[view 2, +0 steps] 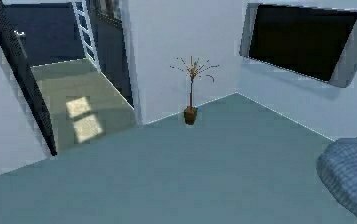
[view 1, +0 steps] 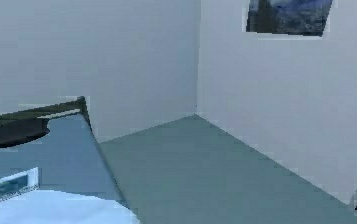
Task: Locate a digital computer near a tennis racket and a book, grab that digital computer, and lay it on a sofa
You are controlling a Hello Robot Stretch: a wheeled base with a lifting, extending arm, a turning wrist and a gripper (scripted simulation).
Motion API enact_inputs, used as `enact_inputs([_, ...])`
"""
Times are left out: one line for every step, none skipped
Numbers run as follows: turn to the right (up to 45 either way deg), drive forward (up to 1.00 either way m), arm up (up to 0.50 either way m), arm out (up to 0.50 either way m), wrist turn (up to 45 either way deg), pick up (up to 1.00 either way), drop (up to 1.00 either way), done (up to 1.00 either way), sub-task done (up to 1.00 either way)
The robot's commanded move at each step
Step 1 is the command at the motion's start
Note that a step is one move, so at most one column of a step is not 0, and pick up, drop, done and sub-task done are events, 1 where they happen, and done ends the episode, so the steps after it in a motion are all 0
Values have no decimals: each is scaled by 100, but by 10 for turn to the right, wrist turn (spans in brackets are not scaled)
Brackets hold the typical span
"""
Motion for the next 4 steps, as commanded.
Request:
enact_inputs([-450, 0, 0, 0, 0, 0, 0, 0, 0])
enact_inputs([-450, 0, 0, 0, 0, 0, 0, 0, 0])
enact_inputs([-450, 0, 0, 0, 0, 0, 0, 0, 0])
enact_inputs([-150, 0, 0, 0, 0, 0, 0, 0, 0])
